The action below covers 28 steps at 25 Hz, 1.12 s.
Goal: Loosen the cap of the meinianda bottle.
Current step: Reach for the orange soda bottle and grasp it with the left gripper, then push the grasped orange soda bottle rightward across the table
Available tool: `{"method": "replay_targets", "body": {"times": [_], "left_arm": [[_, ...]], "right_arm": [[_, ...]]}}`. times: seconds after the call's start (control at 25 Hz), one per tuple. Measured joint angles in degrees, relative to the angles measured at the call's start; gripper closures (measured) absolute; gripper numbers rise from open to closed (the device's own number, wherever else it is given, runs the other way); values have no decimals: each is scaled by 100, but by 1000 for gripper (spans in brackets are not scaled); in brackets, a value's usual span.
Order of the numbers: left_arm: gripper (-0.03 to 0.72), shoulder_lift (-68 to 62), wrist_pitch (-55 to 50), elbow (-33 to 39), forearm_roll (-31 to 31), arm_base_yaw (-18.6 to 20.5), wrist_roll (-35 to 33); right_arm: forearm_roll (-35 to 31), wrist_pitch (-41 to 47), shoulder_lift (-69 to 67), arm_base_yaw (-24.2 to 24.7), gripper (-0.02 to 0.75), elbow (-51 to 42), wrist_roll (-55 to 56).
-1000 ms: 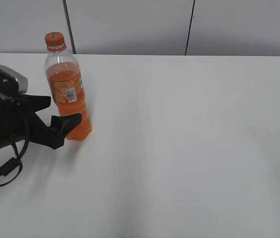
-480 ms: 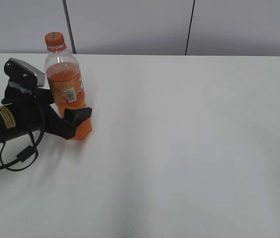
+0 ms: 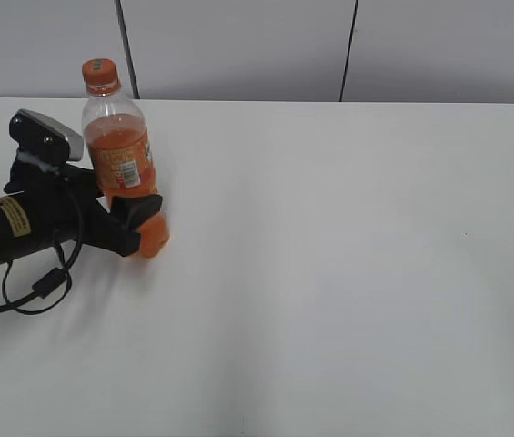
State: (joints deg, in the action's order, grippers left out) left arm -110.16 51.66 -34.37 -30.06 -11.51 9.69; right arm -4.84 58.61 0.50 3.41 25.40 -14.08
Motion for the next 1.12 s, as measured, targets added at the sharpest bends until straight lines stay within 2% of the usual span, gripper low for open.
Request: {"method": "replay_targets", "body": {"times": [0.12,0.68,0.84,1.12], "left_arm": [[281,0,6,0,-5,0,0],[281,-59,254,6,-302,-45,157],[281,-59,249,6,-302,-294,194],[281,-59,254,6,-326,-958,201]], "right_arm": [[0,0,0,0,236,0,0],[0,0,0,0,237,0,0],[0,0,0,0,237,0,0],[0,0,0,0,237,0,0]]}}
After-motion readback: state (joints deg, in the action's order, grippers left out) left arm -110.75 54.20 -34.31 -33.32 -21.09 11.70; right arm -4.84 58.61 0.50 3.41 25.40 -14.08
